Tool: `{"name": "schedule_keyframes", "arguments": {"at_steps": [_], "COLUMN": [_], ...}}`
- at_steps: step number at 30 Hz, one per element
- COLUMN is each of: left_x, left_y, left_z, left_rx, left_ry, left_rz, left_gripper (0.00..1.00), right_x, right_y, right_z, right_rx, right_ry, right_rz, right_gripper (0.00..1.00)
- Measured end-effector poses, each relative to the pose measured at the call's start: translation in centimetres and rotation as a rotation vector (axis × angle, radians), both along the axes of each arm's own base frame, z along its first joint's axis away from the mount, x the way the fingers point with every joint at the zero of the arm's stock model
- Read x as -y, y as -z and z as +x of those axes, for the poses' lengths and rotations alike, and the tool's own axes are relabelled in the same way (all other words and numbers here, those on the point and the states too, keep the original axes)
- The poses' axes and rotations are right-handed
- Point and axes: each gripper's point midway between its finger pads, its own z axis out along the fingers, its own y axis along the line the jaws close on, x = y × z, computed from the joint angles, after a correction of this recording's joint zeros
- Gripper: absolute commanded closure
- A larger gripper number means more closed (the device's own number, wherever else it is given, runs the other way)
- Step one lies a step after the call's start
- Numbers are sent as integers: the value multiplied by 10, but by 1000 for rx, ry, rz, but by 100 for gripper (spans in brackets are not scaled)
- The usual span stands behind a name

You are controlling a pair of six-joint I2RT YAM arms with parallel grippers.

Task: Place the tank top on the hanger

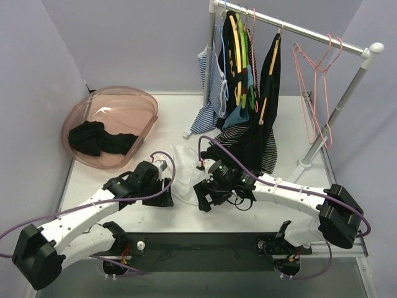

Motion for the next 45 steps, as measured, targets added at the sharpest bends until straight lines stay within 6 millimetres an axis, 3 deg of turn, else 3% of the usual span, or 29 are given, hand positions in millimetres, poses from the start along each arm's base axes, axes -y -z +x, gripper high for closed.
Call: {"name": "schedule_keyframes", "arguments": {"at_steps": [7,13,17,20,28,34,45], "left_x": [-3,3,5,4,3,4,-1], "left_y": [44,53,57,58,51,38,20], "left_z": [16,34,31,31,32,29,18], "left_rx": [-72,-39,-31,-24,-2,22,31], "left_ry": [-19,2,28,39,35,23,-3], "left_rz": [219,301,332,344,338,288,234], "left_gripper": [44,60,88,99,100,100,100], "right_x": [-7,-3,-3,-3,1,9,6], "right_y": [-2,2,4,3,10,25,24], "right_z": [1,-2,-2,-2,5,12,40], "right_rx": [-6,-15,-18,-18,-17,-20,20], "right_ry": [21,32,38,41,50,51,40], "right_rz": [37,34,36,40,17,-60,-104], "right_gripper": [22,23,25,28,40,44,54]}}
